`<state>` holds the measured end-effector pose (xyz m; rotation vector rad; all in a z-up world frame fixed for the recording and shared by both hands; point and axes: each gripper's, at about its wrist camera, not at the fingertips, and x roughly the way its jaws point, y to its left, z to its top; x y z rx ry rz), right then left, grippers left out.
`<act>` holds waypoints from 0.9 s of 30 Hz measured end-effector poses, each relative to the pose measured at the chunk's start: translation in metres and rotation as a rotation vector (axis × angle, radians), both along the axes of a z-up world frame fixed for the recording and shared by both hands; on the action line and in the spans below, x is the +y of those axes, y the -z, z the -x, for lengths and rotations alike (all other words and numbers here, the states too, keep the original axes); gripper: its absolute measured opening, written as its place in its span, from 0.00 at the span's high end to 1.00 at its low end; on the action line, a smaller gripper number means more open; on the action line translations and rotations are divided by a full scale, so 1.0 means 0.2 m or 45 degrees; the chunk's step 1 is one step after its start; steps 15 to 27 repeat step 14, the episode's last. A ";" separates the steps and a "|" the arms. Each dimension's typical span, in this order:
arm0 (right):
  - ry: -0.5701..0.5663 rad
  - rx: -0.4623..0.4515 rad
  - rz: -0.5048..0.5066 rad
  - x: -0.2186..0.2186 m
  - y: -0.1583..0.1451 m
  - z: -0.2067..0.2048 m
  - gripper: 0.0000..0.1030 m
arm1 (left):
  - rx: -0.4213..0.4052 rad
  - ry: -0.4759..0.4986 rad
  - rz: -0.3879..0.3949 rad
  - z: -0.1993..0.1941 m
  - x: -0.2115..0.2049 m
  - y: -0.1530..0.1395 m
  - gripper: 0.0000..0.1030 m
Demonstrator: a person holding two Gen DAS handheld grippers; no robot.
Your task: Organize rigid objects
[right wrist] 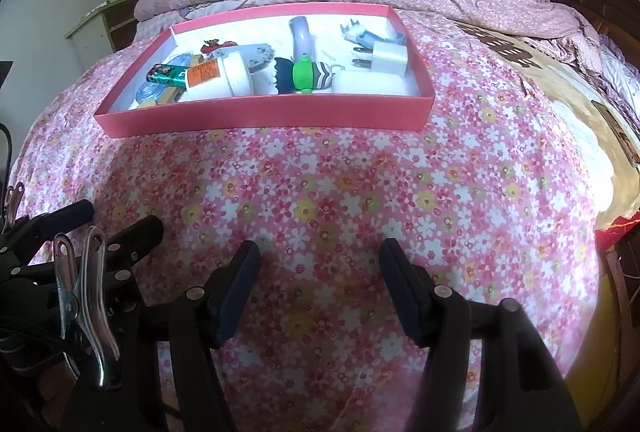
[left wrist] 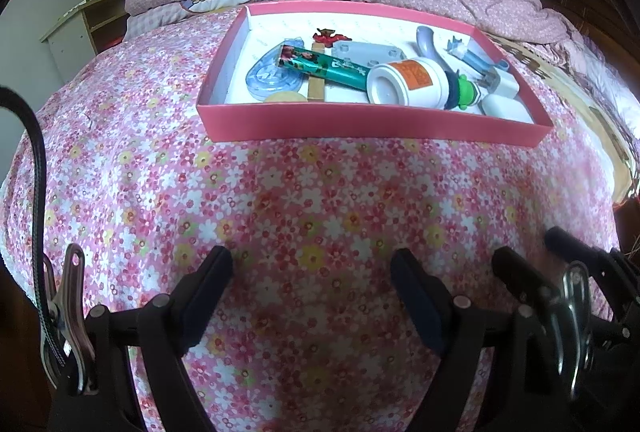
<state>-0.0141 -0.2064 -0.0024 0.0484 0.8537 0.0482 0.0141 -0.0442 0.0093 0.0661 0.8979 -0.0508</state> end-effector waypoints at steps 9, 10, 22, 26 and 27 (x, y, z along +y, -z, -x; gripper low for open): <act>0.006 -0.009 0.004 0.00 -0.01 0.01 0.37 | -0.003 -0.021 0.012 0.01 0.01 -0.01 0.17; 0.007 -0.009 0.004 0.01 -0.01 0.01 0.37 | -0.006 -0.022 0.012 0.01 0.02 -0.01 0.17; 0.008 -0.009 0.010 0.01 -0.01 0.01 0.37 | -0.007 -0.029 0.004 0.02 0.01 -0.01 0.17; 0.008 -0.009 0.010 0.01 -0.01 0.01 0.37 | -0.007 -0.029 0.004 0.02 0.01 -0.01 0.17; 0.008 -0.009 0.010 0.01 -0.01 0.01 0.37 | -0.007 -0.029 0.004 0.02 0.01 -0.01 0.17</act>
